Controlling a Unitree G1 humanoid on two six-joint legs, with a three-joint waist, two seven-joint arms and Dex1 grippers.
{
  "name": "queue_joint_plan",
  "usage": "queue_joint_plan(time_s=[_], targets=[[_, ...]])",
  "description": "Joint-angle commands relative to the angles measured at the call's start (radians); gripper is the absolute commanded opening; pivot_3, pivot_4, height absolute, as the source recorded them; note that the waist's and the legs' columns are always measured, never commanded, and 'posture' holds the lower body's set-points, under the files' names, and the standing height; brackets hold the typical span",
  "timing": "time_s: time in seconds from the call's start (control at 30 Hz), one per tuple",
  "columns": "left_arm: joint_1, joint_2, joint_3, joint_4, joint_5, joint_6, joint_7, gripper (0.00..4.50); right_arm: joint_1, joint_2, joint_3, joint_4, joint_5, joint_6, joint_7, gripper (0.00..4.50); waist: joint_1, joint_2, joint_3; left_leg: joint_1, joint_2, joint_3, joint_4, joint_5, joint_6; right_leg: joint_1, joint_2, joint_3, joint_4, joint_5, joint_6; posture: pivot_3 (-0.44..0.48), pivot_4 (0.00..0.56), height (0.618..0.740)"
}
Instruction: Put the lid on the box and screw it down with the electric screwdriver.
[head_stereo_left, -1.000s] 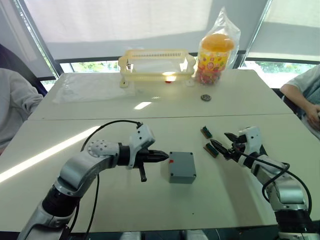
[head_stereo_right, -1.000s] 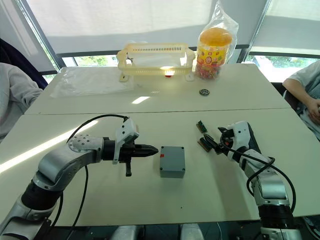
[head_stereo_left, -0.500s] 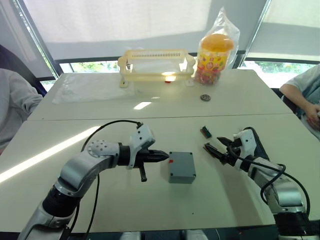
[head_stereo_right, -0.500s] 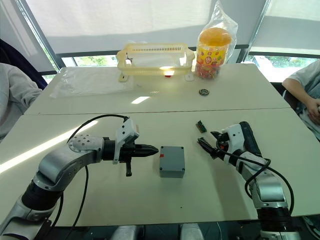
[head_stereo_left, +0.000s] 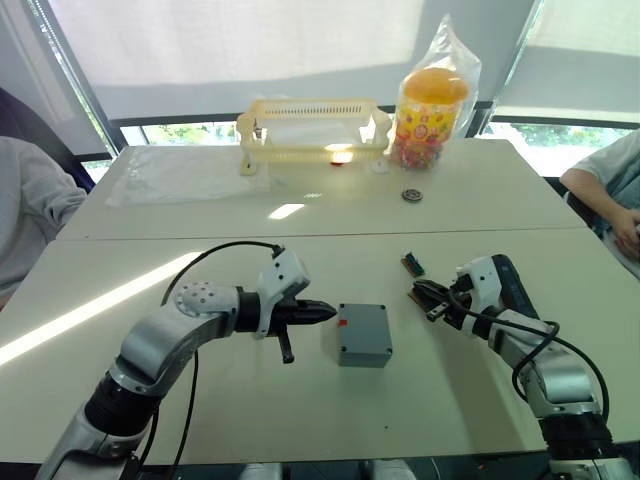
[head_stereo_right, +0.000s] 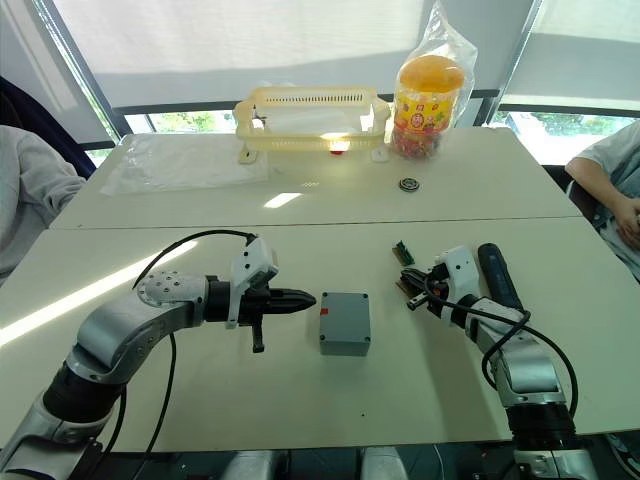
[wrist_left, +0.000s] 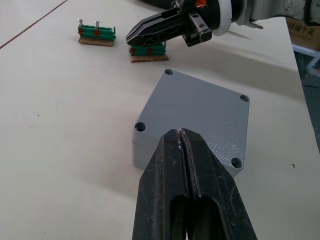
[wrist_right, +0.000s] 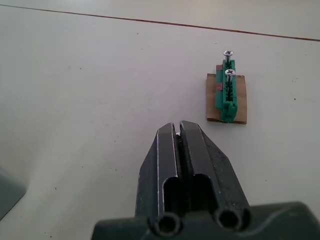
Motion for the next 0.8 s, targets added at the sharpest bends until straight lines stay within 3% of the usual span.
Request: queue_joint_plan(time_s=[0.03, 0.5, 0.67, 0.8], targets=[[-0.001, -0.003, 0.000, -0.019, -0.003, -0.013, 0.001, 0.00, 0.007, -0.002, -0.034, -0.057, 0.013, -0.004, -0.010, 0.04, 0.000, 0.000, 0.000, 0.000, 0.000, 0.000, 0.000, 0.000, 0.000, 0.000, 0.000, 0.000, 0.000, 0.000, 0.000, 0.000, 0.150, 0.740], [-0.026, 0.006, -0.004, -0.004, -0.004, -0.027, -0.030, 0.00, 0.016, -0.025, -0.133, -0.371, 0.186, 0.203, -0.045, 0.04, 0.001, 0.000, 0.000, 0.000, 0.000, 0.000, 0.000, 0.000, 0.000, 0.000, 0.000, 0.000, 0.000, 0.000, 0.000, 0.000, 0.150, 0.740], [-0.014, 0.028, -0.010, -0.010, 0.007, -0.033, -0.052, 0.00, 0.087, -0.025, -0.068, -0.534, 0.262, 0.313, -0.041, 0.04, 0.001, 0.000, 0.000, 0.000, 0.000, -0.001, 0.000, 0.000, 0.000, 0.000, 0.000, 0.000, 0.000, 0.000, 0.000, 0.000, 0.150, 0.740], [-0.009, 0.034, -0.008, -0.015, 0.006, -0.030, -0.054, 0.00, 0.111, -0.008, -0.032, -0.563, 0.273, 0.328, -0.056, 0.04, 0.000, 0.000, 0.000, 0.000, 0.000, 0.000, 0.000, 0.000, 0.000, 0.000, 0.000, 0.000, 0.000, 0.000, 0.000, 0.000, 0.150, 0.740]])
